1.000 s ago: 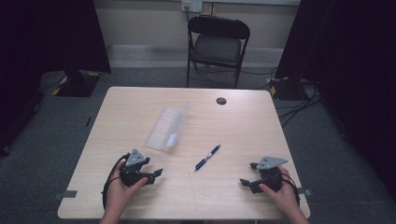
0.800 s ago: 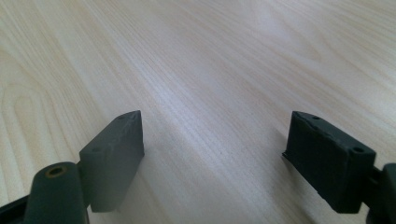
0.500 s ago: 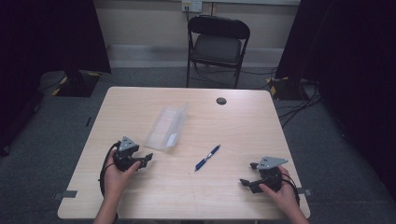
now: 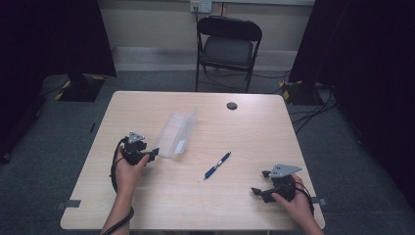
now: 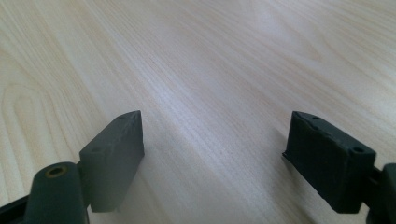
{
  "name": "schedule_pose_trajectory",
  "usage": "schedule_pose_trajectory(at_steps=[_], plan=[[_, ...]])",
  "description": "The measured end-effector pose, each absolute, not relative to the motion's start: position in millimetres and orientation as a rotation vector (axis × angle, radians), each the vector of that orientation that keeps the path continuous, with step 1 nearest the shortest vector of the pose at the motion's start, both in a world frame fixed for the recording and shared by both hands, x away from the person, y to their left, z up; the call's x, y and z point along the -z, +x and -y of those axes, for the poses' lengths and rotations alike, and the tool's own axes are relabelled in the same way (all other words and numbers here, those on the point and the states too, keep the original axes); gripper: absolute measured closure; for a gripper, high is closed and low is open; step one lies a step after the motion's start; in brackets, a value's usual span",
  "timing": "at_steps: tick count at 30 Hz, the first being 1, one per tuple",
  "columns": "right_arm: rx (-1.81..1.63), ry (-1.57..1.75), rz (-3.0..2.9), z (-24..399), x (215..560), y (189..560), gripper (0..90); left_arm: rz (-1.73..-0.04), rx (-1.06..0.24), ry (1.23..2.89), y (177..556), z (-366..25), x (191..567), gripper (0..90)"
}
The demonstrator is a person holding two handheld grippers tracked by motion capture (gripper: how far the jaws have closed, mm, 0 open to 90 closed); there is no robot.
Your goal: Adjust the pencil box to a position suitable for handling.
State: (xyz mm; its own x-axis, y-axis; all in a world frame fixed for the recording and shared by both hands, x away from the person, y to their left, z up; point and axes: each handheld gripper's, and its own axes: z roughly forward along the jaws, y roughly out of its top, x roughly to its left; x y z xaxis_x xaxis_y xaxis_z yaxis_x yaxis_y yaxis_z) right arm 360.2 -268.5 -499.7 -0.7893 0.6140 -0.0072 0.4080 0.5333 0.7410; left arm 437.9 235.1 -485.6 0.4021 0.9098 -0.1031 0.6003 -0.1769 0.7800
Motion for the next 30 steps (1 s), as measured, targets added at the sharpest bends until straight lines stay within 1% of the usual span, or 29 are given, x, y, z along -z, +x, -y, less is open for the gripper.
schedule_pose_trajectory(at_steps=[1,2,3,4,5,7,11,18,26,30], plan=[[-1.109,0.858,-2.506,268.5,499.7,360.2,18.2,-1.304,-0.501,1.873,441.6,-234.6,485.2,49.8],[-1.109,0.858,-2.506,268.5,499.7,360.2,18.2,-1.304,-0.501,1.873,441.6,-234.6,485.2,50.1],[-1.108,0.858,-2.506,268.5,499.7,360.2,18.1,-1.310,-0.512,1.873,443.3,-234.0,484.7,53.9],[-1.108,0.858,-2.506,268.5,499.7,360.2,18.1,-1.319,-0.520,1.873,444.6,-233.3,483.8,53.9],[-1.108,0.858,-2.506,268.5,499.7,360.2,18.1,-1.325,-0.515,1.879,446.3,-232.7,483.1,57.7],[-1.107,0.858,-2.505,268.5,499.6,360.1,18.2,-1.334,-0.505,1.840,450.2,-232.0,480.4,57.1],[-1.107,0.857,-2.506,268.6,499.6,360.2,18.2,-1.328,-0.520,1.846,452.8,-229.2,478.6,55.3],[-1.107,0.855,-2.507,268.6,499.6,360.1,18.1,-1.316,-0.562,1.907,454.9,-218.9,479.7,53.4],[-1.107,0.857,-2.506,268.5,499.6,360.1,18.2,-1.264,-0.536,1.999,447.4,-207.6,475.3,53.3],[-1.107,0.857,-2.506,268.5,499.7,360.1,18.2,-1.296,-0.532,1.957,444.9,-206.7,471.6,53.0]])
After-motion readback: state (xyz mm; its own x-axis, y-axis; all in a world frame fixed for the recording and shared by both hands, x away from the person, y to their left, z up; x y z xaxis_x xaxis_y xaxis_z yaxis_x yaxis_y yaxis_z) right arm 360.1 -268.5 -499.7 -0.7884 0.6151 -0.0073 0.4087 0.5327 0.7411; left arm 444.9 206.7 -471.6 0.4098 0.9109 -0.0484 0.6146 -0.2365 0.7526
